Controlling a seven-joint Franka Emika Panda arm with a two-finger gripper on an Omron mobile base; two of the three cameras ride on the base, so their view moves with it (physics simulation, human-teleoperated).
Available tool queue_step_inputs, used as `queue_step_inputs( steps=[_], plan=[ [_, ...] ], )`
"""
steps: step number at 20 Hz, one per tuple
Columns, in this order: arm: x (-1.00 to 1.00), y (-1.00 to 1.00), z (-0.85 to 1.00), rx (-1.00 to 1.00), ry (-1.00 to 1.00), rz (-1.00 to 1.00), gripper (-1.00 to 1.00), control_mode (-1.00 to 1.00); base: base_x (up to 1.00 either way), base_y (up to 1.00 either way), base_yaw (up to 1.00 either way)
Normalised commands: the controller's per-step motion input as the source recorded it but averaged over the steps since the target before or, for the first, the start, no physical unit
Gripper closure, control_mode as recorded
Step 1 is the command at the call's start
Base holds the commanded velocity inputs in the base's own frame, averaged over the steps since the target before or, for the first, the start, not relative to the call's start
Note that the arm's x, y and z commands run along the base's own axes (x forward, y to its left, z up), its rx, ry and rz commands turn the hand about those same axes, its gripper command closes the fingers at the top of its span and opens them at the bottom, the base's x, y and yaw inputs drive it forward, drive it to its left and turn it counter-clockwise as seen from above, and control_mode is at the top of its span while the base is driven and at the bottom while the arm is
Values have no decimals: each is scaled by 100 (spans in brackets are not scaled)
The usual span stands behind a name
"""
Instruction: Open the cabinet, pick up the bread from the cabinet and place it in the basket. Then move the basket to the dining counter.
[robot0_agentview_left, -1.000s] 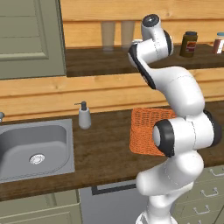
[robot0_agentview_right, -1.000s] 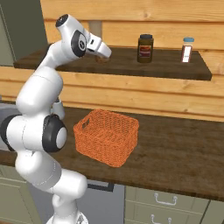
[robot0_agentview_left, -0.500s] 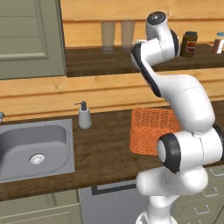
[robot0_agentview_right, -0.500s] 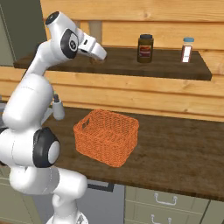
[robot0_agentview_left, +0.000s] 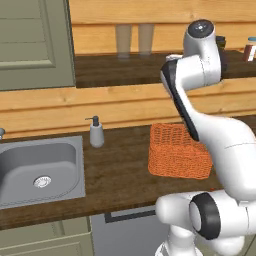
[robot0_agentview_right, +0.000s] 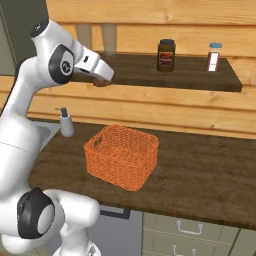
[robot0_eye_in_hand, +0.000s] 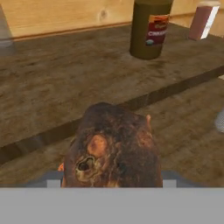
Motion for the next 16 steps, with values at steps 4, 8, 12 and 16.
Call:
queue_step_inputs(
  steps=[4, 8, 12, 16],
  plan=[
    [-100, -8, 0, 5, 0, 2, 100, -100, 0, 0, 0],
    [-80, -58, -5, 18, 17, 0, 100, -100, 0, 0, 0],
    [-8, -70, -71, 24, 28, 0, 100, -100, 0, 0, 0],
    [-1, -31, -100, 18, 25, 0, 100, -100, 0, 0, 0]
  ],
)
